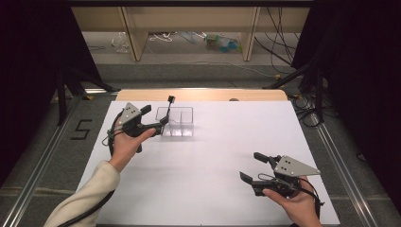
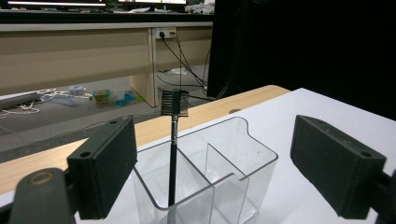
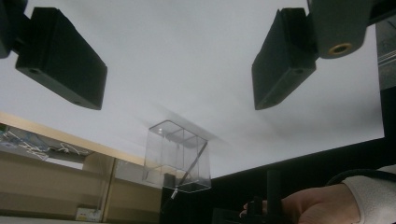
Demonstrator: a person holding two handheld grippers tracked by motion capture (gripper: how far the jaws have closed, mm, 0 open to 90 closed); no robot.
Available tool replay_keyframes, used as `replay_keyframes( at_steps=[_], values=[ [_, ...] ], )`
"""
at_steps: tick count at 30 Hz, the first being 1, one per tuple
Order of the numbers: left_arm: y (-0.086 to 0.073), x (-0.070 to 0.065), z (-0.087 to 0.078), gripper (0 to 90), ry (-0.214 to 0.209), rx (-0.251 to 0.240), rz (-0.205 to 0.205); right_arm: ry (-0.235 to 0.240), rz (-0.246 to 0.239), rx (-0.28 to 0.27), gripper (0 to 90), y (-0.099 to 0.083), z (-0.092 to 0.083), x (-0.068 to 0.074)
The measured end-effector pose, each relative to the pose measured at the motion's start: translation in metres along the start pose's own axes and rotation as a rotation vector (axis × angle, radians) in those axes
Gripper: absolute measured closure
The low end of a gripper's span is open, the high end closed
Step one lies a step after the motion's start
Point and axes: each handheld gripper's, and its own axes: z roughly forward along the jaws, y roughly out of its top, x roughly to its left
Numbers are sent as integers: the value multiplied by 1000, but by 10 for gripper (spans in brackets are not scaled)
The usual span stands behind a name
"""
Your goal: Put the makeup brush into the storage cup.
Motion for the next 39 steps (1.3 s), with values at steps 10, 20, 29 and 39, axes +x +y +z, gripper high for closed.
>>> replay_keyframes(
  at_steps=[10,20,29,39],
  values=[
    [-1,-7,-10,148,-19,-5,3,5,-1,-3,193,0,0,-1],
    [1,-15,-23,149,-47,-19,16,4,-1,-4,193,0,0,-1],
    [-1,-19,-34,150,-61,-25,20,4,-3,-4,192,0,0,-1],
    [-1,-25,-49,150,-80,-32,37,2,0,0,192,0,0,0]
  ],
)
